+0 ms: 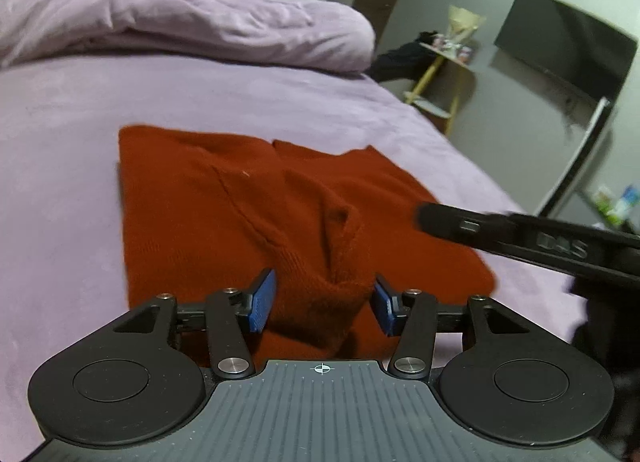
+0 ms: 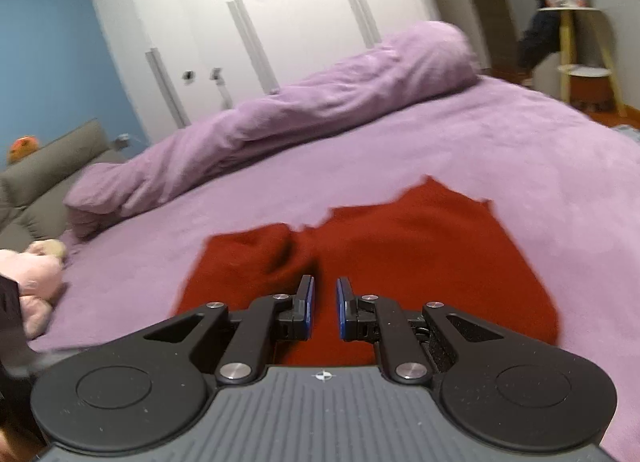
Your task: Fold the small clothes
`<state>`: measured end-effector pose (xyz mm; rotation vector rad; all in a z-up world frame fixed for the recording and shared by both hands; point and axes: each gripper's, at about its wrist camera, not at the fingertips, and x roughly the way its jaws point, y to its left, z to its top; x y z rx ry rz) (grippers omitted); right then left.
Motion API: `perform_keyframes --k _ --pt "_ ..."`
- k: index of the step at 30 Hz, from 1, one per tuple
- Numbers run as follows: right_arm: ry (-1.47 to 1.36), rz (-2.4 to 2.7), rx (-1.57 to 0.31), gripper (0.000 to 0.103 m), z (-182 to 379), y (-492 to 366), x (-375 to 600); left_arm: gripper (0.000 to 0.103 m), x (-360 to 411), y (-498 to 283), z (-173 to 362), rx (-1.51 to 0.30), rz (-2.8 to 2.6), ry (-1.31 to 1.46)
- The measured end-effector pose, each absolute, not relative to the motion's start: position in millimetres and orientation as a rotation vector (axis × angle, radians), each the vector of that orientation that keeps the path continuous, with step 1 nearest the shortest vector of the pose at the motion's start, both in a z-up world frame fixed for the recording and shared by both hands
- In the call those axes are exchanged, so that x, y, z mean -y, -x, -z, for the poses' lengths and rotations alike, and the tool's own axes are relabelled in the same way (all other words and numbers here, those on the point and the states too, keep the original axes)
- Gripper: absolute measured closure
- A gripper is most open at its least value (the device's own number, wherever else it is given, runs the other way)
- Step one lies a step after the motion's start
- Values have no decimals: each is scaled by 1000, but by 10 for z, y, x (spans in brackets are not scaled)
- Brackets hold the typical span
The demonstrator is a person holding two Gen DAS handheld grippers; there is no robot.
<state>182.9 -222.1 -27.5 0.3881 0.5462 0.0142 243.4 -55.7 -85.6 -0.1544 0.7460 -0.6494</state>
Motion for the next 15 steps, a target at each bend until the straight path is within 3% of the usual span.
perform_keyframes --k 4,7,9,15 --pt "-432 -185 -632 92 315 -2112 2131 45 362 -2385 895 -792 699 219" --pt "-419 -232 -736 92 519 -2272 2057 53 267 -2337 900 -824 687 264" --pt "-380 -203 -863 93 749 -2355 2031 52 149 -2299 848 -824 674 313" --pt "-361 -213 -827 91 648 -2299 2160 45 -168 -2297 738 -758 505 363"
